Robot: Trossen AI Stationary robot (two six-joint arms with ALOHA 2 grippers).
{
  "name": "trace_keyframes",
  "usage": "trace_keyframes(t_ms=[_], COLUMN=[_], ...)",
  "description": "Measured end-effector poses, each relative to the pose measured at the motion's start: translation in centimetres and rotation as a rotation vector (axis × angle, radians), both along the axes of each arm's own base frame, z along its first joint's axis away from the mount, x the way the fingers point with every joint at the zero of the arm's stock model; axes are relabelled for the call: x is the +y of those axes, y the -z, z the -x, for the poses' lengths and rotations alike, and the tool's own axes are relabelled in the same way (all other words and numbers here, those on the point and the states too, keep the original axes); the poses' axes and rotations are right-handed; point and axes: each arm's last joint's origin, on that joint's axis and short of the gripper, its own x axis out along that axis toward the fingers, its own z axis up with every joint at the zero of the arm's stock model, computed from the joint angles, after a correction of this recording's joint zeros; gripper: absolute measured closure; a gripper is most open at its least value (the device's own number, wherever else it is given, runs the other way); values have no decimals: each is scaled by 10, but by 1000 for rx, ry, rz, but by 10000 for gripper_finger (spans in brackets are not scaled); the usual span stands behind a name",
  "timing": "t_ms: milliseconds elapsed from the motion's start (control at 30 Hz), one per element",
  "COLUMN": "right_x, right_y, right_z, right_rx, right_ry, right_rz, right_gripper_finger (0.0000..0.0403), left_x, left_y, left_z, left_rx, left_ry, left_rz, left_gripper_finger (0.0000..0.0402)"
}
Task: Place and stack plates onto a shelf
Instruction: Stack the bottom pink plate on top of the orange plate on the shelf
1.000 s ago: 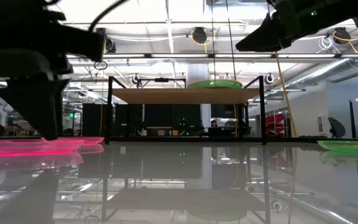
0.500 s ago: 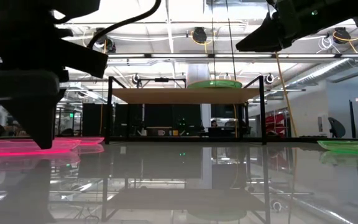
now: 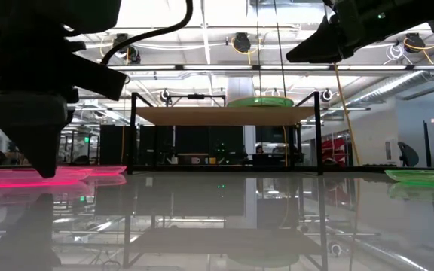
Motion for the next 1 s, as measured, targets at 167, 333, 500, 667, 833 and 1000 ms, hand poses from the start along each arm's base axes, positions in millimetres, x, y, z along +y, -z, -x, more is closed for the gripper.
trace_keyframes(t_ms=[167,333,500,667,833,1000], right_x=[0,0,0,0,0,0], right_y=[0,0,0,0,0,0], right_z=[0,0,0,0,0,0], right_rx=[0,-2,-4,-3,1,1], right_ry=[0,0,1,-2,-2,-2], right_rz=[0,0,-4,-8,-8,-8], right_gripper_finger=[239,239,239,239,239,239], left_x=[2,-1,-10,-15,-13,-10], left_y=[-3,-20,-42,-39,-19,-9], left_z=[5,5,1,2,7,10], left_rx=[46,99,82,86,107,106], left_ry=[4,24,63,170,208,152], left_rz=[-23,-56,-85,-81,-40,-18], left_gripper_finger=[323,324,324,324,320,290])
